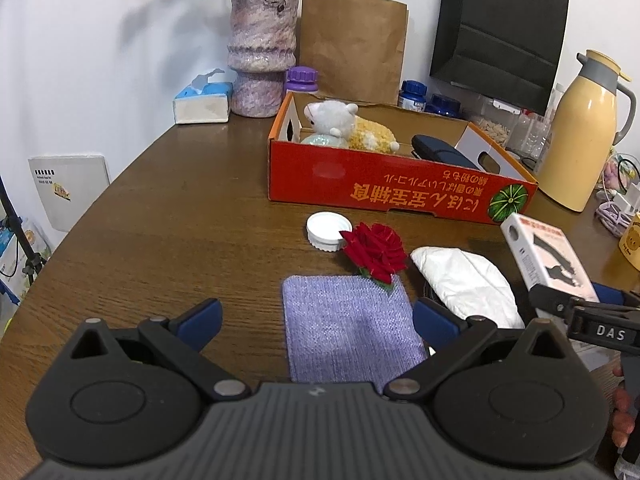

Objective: Flip cup upright
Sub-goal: 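Grasp the purple cloth with the left gripper and lift it, then carry the purple cloth with the left gripper while the right gripper carries the glove box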

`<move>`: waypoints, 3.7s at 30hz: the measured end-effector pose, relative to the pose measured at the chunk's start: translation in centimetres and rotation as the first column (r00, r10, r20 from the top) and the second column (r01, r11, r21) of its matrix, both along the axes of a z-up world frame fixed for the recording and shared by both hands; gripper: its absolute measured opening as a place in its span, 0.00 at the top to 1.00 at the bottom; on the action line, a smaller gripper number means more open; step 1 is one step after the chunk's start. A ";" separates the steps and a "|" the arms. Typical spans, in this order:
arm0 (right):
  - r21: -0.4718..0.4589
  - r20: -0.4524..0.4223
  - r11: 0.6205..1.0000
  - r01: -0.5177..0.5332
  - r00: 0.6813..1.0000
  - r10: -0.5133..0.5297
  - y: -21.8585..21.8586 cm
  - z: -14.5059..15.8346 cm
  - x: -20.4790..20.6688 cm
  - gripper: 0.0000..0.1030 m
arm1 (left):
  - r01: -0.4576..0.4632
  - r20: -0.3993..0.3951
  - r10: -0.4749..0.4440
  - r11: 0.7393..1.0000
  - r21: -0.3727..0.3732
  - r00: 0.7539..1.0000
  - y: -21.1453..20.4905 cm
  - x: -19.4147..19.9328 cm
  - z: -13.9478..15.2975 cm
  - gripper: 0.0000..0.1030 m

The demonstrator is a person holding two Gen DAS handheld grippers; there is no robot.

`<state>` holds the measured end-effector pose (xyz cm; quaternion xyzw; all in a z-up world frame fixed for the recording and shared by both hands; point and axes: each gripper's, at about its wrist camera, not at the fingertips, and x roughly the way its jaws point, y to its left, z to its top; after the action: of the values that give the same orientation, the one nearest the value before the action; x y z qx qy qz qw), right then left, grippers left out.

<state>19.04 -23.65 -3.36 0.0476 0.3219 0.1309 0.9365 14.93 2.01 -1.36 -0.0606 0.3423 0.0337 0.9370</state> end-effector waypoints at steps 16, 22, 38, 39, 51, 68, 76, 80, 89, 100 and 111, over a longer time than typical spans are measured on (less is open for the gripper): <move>0.018 0.071 0.999 0.035 0.997 -0.036 -1.0 0.6 -1.6 0.05 | 0.075 -0.108 -0.073 0.997 0.013 0.991 -2.7 0.4 -2.4 0.00; 0.022 0.080 0.999 0.027 0.996 -0.028 -1.0 0.6 -1.9 0.05 | 0.092 -0.135 -0.085 0.995 0.045 0.987 -3.8 0.4 -3.4 0.00; 0.024 0.086 1.000 0.010 0.996 -0.012 -1.0 0.7 -2.2 0.05 | 0.030 -0.038 -0.027 0.995 0.098 0.999 -4.3 -0.7 -4.1 0.17; 0.023 0.086 1.000 0.010 0.996 -0.012 -1.0 0.7 -2.2 0.05 | 0.024 -0.031 -0.021 0.995 0.101 0.999 -4.3 -0.9 -4.1 0.19; 0.014 0.086 1.000 0.005 0.996 -0.006 -0.7 0.7 -2.2 0.05 | 0.005 0.015 -0.006 0.996 0.085 1.000 -3.5 -2.8 -3.8 0.81; -0.007 0.100 1.000 -0.003 0.995 0.004 -0.4 0.6 -2.5 0.05 | 0.022 0.104 -0.028 0.998 0.054 0.994 -2.0 -5.5 -1.2 0.83; -0.008 0.118 1.000 -0.019 0.993 0.020 -0.1 1.2 -3.3 0.05 | 0.033 0.159 -0.042 0.998 0.053 0.986 -1.9 -5.5 0.5 0.83; -0.010 0.135 0.999 -0.032 0.990 0.033 0.2 1.8 -3.5 0.05 | 0.046 0.182 -0.055 0.997 0.056 0.982 -2.0 -5.1 1.3 0.84; -0.010 0.169 0.999 -0.035 0.985 0.036 1.0 3.3 -3.0 0.05 | 0.075 0.229 -0.087 0.995 0.059 0.970 -2.8 -3.2 3.0 0.83; -0.013 0.204 1.000 -0.021 0.979 0.023 1.9 5.0 -1.1 0.05 | 0.101 0.256 -0.111 0.994 0.053 0.960 -3.8 0.1 4.4 0.83; -0.036 0.234 0.999 -0.030 0.972 0.037 3.1 6.5 1.2 0.05 | 0.103 0.266 -0.110 0.994 0.043 0.958 -4.0 3.1 5.3 0.83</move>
<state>20.22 -20.52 3.11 0.0113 0.2118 0.1462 0.9662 18.05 -1.98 3.97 -0.0327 0.2147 -0.0204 0.9759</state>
